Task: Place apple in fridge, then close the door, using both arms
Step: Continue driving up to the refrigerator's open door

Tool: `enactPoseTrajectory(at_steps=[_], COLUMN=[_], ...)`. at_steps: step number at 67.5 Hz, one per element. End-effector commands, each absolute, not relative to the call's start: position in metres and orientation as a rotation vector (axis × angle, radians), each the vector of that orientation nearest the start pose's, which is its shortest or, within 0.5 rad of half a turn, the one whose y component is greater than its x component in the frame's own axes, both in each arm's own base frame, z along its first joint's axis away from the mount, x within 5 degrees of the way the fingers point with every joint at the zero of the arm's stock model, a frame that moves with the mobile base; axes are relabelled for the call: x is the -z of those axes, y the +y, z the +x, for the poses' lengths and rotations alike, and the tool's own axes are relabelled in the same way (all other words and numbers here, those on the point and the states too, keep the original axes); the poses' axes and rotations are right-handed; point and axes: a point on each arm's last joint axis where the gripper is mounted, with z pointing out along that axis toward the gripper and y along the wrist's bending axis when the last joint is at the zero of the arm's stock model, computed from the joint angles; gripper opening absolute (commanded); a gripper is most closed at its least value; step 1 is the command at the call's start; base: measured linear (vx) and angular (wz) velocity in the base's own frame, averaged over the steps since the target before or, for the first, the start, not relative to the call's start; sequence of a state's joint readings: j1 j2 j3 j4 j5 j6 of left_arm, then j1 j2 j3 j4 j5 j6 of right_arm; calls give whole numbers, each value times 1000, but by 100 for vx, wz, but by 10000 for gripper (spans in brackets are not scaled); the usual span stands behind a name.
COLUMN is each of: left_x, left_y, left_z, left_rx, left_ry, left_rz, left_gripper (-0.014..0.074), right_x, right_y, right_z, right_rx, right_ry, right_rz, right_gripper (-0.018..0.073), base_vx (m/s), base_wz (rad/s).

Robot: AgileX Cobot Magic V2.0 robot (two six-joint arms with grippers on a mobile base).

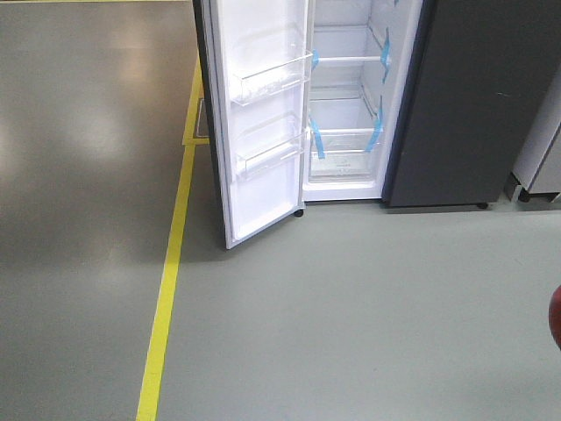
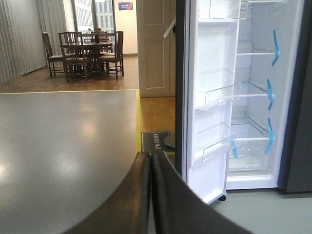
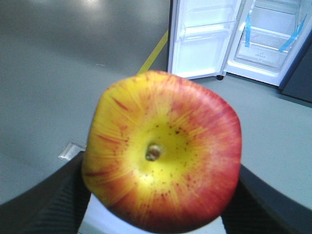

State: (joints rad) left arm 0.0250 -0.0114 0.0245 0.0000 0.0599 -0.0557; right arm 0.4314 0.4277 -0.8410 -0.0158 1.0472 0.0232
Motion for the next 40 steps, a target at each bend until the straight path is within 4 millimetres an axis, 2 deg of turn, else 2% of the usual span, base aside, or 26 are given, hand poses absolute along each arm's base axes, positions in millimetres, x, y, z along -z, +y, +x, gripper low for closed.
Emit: enactPoseTrajectory(at_steps=[1, 40], left_x=[-198, -198], left_y=[1, 1], left_z=[56, 56], left_rx=[38, 38], left_ry=[1494, 1494], left_rz=[-72, -72], left_gripper=[-6, -6], right_x=[-381, -381], right_y=[19, 19], right_z=[46, 46], right_rx=[-260, -260], right_ry=[1988, 1988], right_rz=[-421, -421], right_gripper=[360, 360], base_vx=[11, 10], base_wz=[3, 3])
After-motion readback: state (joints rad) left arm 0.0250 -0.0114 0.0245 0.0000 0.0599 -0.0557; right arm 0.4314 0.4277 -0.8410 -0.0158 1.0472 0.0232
